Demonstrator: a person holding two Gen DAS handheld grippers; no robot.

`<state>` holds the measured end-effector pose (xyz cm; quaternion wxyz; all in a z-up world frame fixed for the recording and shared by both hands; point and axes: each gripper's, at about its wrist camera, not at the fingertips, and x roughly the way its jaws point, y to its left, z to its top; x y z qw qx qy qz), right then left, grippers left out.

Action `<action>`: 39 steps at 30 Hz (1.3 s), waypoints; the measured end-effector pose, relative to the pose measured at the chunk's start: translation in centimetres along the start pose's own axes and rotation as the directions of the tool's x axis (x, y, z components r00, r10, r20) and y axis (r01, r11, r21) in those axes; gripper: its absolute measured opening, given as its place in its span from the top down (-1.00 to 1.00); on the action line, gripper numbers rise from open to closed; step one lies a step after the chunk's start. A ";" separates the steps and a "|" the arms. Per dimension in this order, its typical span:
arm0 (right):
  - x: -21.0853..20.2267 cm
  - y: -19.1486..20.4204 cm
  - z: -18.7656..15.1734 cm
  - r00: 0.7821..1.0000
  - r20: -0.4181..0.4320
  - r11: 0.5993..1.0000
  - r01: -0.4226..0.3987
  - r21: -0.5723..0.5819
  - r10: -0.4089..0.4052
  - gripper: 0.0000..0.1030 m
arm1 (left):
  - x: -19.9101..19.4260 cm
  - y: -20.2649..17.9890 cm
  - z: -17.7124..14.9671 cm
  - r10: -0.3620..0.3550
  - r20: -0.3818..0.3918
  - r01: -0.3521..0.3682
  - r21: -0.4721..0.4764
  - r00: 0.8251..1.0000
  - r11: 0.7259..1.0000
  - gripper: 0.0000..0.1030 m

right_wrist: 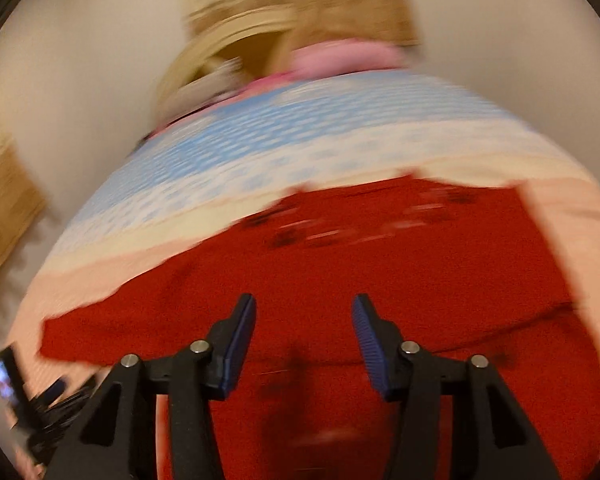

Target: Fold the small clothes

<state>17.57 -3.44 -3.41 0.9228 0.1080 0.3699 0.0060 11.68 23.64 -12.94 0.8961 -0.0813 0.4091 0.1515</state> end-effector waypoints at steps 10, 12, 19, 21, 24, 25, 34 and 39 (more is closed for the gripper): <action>-1.4 -15.7 0.5 0.972 -0.068 0.959 0.232 0.165 -0.224 0.10 | 0.2 -0.4 0.0 0.033 -0.008 -0.032 0.020 0.999 0.999 -1.00; -1.9 -17.0 -0.3 0.968 -0.082 0.958 0.249 0.145 -0.239 0.10 | 0.3 -0.5 0.0 0.039 -0.010 -0.039 0.024 0.999 0.999 -1.00; -0.5 -17.3 -1.8 0.946 -0.150 0.957 0.289 -0.018 -0.288 0.10 | 0.3 -0.6 0.1 0.056 -0.013 -0.056 0.032 0.998 0.998 -1.00; 0.4 -17.5 -1.3 0.948 -0.139 0.958 0.287 -0.014 -0.286 0.10 | 0.4 -0.5 0.1 0.059 -0.014 -0.058 0.032 0.998 0.998 -1.00; 0.9 -17.8 -0.8 0.947 -0.106 0.952 0.305 -0.009 -0.305 0.15 | 0.4 -0.5 0.0 0.064 -0.014 -0.064 0.035 0.998 0.997 -1.00; 0.9 -17.9 -0.7 0.936 -0.089 0.940 0.341 -0.020 -0.342 0.21 | 0.4 -0.5 0.1 0.063 -0.014 -0.062 0.034 0.998 0.997 -1.00; 0.2 -21.6 -1.1 0.960 -0.132 0.961 0.261 0.092 -0.248 0.18 | 0.5 -0.6 0.0 0.065 -0.016 -0.064 0.034 0.998 0.997 -1.00; -2.5 -21.3 -1.3 0.968 -0.146 0.959 0.227 0.172 -0.203 0.17 | 0.5 -0.6 0.0 0.069 -0.017 -0.068 0.037 0.997 0.997 -1.00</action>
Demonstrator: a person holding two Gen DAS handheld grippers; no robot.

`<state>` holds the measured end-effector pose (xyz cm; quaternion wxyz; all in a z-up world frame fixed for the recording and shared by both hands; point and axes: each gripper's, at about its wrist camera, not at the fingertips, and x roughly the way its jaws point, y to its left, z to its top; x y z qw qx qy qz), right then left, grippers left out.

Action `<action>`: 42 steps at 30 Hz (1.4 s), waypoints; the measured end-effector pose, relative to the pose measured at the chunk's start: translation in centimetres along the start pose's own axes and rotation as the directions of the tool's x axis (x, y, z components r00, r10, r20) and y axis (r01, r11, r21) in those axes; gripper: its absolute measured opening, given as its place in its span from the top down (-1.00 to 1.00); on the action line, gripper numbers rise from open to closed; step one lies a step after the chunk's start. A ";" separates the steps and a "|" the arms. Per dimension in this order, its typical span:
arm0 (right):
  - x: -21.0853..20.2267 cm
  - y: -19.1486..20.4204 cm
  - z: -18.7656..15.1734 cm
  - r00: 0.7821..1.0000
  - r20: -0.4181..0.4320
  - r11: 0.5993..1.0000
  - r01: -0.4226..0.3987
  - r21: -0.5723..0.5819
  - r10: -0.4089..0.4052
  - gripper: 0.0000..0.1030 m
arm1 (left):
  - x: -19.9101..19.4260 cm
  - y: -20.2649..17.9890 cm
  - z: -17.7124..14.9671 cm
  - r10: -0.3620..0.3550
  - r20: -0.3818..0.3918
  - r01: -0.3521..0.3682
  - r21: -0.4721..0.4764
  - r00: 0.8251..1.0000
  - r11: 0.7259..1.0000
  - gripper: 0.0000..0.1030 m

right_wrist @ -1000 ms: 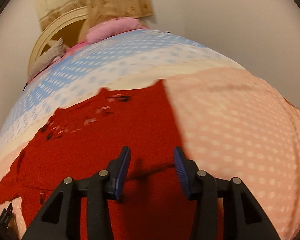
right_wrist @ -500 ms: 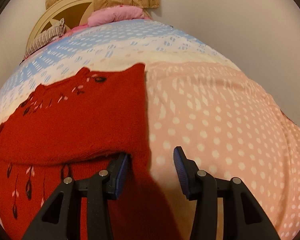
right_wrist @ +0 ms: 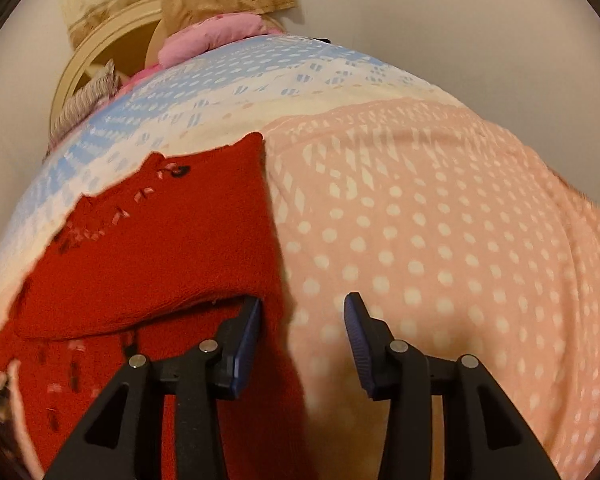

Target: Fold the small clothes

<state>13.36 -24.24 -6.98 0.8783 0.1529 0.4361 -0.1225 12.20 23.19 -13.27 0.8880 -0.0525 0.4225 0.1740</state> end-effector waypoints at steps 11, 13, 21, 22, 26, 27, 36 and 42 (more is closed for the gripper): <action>-1.3 13.7 -0.2 0.979 0.098 0.974 -0.160 -0.162 0.177 0.17 | 0.2 0.1 0.0 0.001 -0.003 -0.001 -0.001 1.000 1.000 -1.00; -1.3 18.5 -1.6 0.960 0.056 0.936 -0.252 -0.245 0.273 0.16 | 0.2 0.2 -0.1 0.000 -0.004 0.000 -0.002 1.000 1.000 -1.00; 0.0 34.2 -8.5 0.936 -0.057 0.735 -0.309 -0.603 0.347 0.13 | 0.0 0.4 -0.2 -0.004 -0.005 0.004 -0.007 1.000 1.000 -1.00; 0.8 35.0 -8.8 0.939 -0.068 0.725 -0.305 -0.618 0.337 0.13 | 0.0 0.4 -0.2 -0.004 -0.005 0.004 -0.006 1.000 1.000 -1.00; 2.8 36.0 -9.6 0.955 -0.073 0.716 -0.265 -0.646 0.288 0.66 | 0.0 0.4 -0.1 -0.006 -0.004 0.006 -0.005 1.000 1.000 -1.00; 2.6 35.7 -9.4 0.951 -0.071 0.723 -0.276 -0.634 0.301 0.69 | -0.1 0.5 -0.2 -0.007 -0.004 0.007 -0.005 1.000 1.000 -1.00; 1.9 35.0 -11.0 0.939 -0.113 0.705 -0.319 -0.633 0.324 0.64 | 0.0 0.4 0.0 -0.004 -0.007 0.004 0.002 1.000 1.000 -1.00; -0.1 34.5 -10.2 0.911 -0.153 0.693 -0.393 -0.604 0.383 0.46 | 0.1 0.3 0.1 -0.013 -0.003 0.013 0.007 1.000 1.000 -1.00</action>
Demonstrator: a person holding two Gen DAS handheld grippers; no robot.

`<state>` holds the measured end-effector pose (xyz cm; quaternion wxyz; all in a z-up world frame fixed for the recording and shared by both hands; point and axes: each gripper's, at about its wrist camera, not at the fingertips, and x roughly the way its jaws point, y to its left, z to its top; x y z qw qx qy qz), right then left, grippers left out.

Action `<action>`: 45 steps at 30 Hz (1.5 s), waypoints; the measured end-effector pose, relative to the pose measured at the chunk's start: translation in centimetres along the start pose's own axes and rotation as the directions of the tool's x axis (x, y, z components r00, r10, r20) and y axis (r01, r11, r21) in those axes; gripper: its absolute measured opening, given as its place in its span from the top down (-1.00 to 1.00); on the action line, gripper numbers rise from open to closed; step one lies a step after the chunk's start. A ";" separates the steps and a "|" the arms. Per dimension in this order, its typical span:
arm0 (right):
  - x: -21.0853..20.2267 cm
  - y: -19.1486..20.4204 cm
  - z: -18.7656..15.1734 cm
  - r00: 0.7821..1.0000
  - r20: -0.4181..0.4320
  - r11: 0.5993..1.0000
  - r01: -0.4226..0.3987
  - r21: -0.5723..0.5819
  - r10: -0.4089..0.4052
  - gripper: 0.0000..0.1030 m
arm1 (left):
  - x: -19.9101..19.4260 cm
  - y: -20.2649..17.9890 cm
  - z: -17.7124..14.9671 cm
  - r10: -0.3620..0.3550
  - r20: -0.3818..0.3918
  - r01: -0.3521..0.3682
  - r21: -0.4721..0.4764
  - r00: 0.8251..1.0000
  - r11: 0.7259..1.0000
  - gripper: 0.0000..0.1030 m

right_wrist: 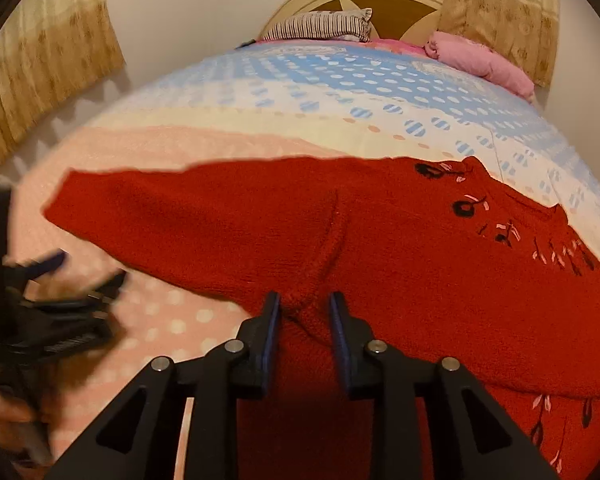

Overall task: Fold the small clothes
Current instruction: 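Grasp the other sleeve cuff with the left tool and fold it across the body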

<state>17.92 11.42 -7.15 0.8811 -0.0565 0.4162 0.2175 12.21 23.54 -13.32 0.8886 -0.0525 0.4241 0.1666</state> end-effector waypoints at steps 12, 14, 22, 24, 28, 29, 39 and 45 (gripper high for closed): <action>-7.9 -6.4 -3.7 0.949 0.187 0.962 0.227 0.153 -0.254 -0.07 | -1.9 12.5 0.9 0.073 0.120 -0.011 -0.447 0.990 0.895 -1.00; -7.2 -8.2 -4.5 0.954 0.159 0.953 0.217 0.213 -0.253 -0.07 | -0.7 14.2 1.9 0.067 0.097 -0.011 -0.485 0.993 0.874 -0.97; -4.3 -10.7 -6.2 0.977 0.077 0.936 0.163 0.313 -0.197 -0.07 | 2.9 14.4 4.3 -0.016 0.092 0.062 -0.532 0.996 0.845 -0.28; -4.0 -10.7 -6.2 0.979 0.070 0.936 0.158 0.315 -0.189 -0.07 | 3.2 14.2 4.1 -0.033 0.106 0.086 -0.555 0.994 0.827 0.02; -3.7 -11.4 -6.1 0.981 0.068 0.934 0.149 0.324 -0.180 -0.07 | 3.6 13.9 4.4 -0.032 0.103 0.084 -0.549 0.994 0.831 0.57; -3.7 -11.5 -6.2 0.982 0.069 0.934 0.145 0.327 -0.176 -0.07 | 3.7 13.8 4.5 -0.039 0.102 0.088 -0.545 0.994 0.834 0.69; -4.1 -11.9 -6.7 0.982 0.085 0.923 0.128 0.362 -0.169 -0.07 | -2.4 4.2 9.0 -0.096 0.278 0.174 -0.270 0.956 0.947 0.76; -4.4 -12.5 -7.1 0.982 0.103 0.911 0.104 0.399 -0.158 -0.07 | -7.3 -8.7 9.9 -0.321 0.329 0.329 0.033 0.888 0.944 0.76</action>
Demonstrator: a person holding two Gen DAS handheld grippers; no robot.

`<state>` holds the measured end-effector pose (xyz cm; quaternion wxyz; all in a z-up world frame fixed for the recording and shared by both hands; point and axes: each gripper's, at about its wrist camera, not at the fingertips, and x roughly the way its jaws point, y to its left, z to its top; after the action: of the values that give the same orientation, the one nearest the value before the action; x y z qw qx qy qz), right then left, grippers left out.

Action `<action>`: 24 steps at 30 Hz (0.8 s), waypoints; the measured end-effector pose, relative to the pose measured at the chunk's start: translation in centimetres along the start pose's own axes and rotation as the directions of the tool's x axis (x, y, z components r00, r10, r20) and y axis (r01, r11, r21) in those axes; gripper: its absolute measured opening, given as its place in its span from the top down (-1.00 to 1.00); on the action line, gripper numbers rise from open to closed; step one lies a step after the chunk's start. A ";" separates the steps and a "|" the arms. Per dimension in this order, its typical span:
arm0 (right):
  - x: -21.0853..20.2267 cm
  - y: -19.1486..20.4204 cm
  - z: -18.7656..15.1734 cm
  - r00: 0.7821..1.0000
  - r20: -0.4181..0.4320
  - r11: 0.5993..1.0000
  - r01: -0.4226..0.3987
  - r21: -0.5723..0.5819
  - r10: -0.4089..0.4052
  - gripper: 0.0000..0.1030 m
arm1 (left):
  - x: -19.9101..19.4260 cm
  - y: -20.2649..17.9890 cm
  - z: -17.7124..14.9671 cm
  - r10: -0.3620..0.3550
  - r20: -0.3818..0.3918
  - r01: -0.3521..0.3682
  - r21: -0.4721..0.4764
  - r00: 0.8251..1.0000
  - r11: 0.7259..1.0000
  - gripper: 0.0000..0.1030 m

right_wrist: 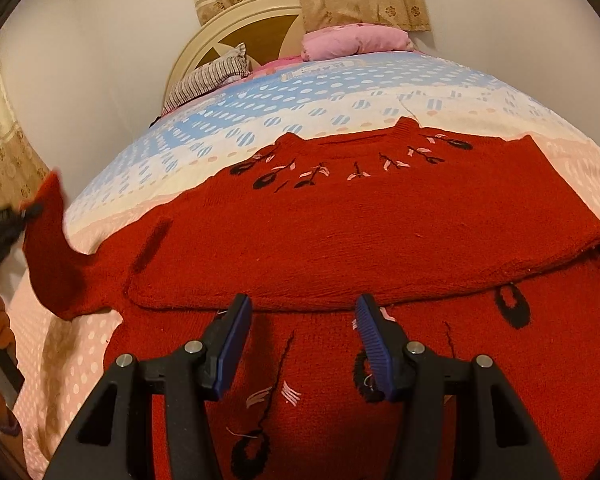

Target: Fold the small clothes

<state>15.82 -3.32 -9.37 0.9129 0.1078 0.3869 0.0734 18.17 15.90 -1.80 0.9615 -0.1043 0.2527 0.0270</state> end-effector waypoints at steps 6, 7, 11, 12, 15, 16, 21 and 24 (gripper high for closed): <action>-0.3 -1.3 0.0 0.999 0.017 0.997 -0.030 0.070 0.029 -0.08 | 3.4 -9.4 -3.6 -0.117 -0.134 0.136 0.140 0.984 0.981 0.76; -0.3 -1.6 0.0 0.999 0.019 0.996 -0.032 0.085 0.030 -0.08 | 4.1 -10.2 -4.3 -0.121 -0.170 0.147 0.153 0.978 0.977 0.76; -0.3 -2.3 0.1 0.998 0.024 0.991 -0.059 0.121 0.056 -0.08 | 6.9 -12.5 -7.3 -0.056 -0.316 0.130 0.218 0.947 0.967 0.67; -0.3 -2.3 0.1 0.998 0.024 0.991 -0.060 0.122 0.057 -0.08 | 7.3 -12.3 -7.5 -0.053 -0.349 0.131 0.205 0.936 0.970 0.62; -0.1 -2.5 0.1 0.998 0.019 0.990 -0.062 0.127 0.060 -0.08 | 6.2 -11.1 -7.1 -0.091 -0.360 0.164 0.179 0.929 0.970 0.15; -0.1 -2.5 0.1 0.998 0.020 0.990 -0.065 0.129 0.063 -0.08 | 5.5 -10.7 -6.9 -0.092 -0.359 0.166 0.181 0.929 0.969 -0.27; -0.2 -2.7 0.1 0.997 0.022 0.988 -0.072 0.136 0.070 -0.08 | 0.7 -6.2 -5.9 -0.113 -0.233 0.143 0.113 0.966 0.983 -0.78; -0.2 -2.9 0.0 0.997 0.015 0.988 -0.074 0.138 0.072 -0.07 | -0.8 -2.0 -6.2 -0.029 -0.156 0.038 0.051 0.987 0.998 -0.90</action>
<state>15.84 -6.13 -9.92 0.9018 0.1854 0.3821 0.0793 14.70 12.66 -6.28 0.9417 -0.0843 0.3256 -0.0042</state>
